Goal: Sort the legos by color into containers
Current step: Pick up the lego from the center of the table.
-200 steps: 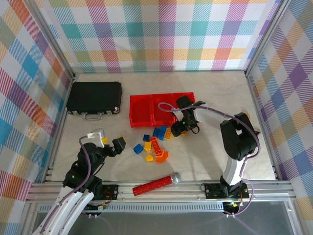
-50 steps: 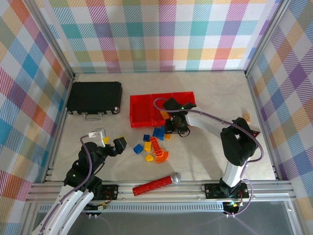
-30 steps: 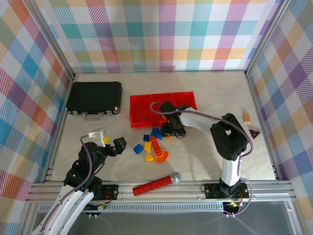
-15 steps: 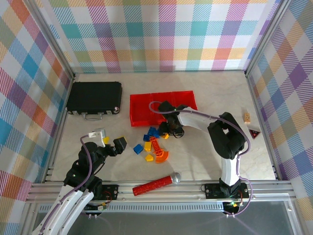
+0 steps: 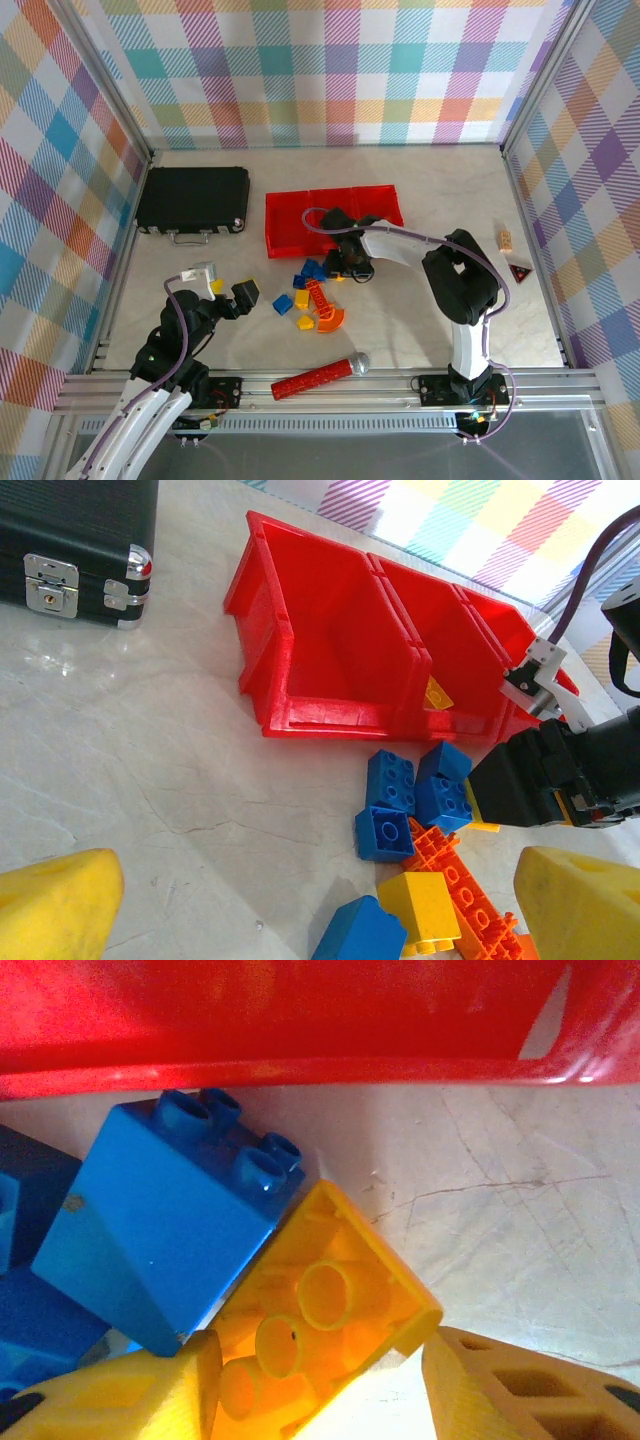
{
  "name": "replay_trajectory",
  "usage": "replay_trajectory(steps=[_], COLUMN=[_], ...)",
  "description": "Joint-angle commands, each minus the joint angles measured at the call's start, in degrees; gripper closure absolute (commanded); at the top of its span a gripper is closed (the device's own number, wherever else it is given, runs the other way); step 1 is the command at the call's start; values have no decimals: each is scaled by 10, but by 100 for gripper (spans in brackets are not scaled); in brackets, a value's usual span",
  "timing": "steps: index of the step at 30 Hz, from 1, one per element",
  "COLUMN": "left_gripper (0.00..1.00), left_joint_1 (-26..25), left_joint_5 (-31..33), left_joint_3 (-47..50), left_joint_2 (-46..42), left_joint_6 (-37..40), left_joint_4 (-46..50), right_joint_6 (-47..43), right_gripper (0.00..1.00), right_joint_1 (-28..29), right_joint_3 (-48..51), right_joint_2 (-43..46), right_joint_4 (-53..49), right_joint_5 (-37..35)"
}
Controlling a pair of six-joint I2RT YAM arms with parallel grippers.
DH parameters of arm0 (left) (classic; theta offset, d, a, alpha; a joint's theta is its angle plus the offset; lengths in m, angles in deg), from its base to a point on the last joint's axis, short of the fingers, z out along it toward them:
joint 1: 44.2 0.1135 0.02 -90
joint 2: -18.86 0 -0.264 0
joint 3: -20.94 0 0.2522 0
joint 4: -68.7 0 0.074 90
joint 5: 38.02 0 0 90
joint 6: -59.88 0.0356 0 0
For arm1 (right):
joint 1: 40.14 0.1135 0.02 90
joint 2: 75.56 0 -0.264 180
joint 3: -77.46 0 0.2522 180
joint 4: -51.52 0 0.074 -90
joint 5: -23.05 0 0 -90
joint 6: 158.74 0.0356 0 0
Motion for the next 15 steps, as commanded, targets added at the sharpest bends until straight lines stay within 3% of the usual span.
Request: replay_trajectory(steps=[1,15], left_gripper=[0,0], left_joint_1=[-5,-5], left_joint_5=[-8,-10], left_joint_3=[6,6], left_joint_2=[-7,-7], left_joint_6=[-4,-4], left_joint_4=[-15,-14], right_joint_6=[4,-8], right_gripper=[47,62], right_joint_1=[-3,-25], right_joint_3=[15,79], right_joint_2=[-7,34], right_joint_4=[-7,0], right_joint_5=[-33,-55])
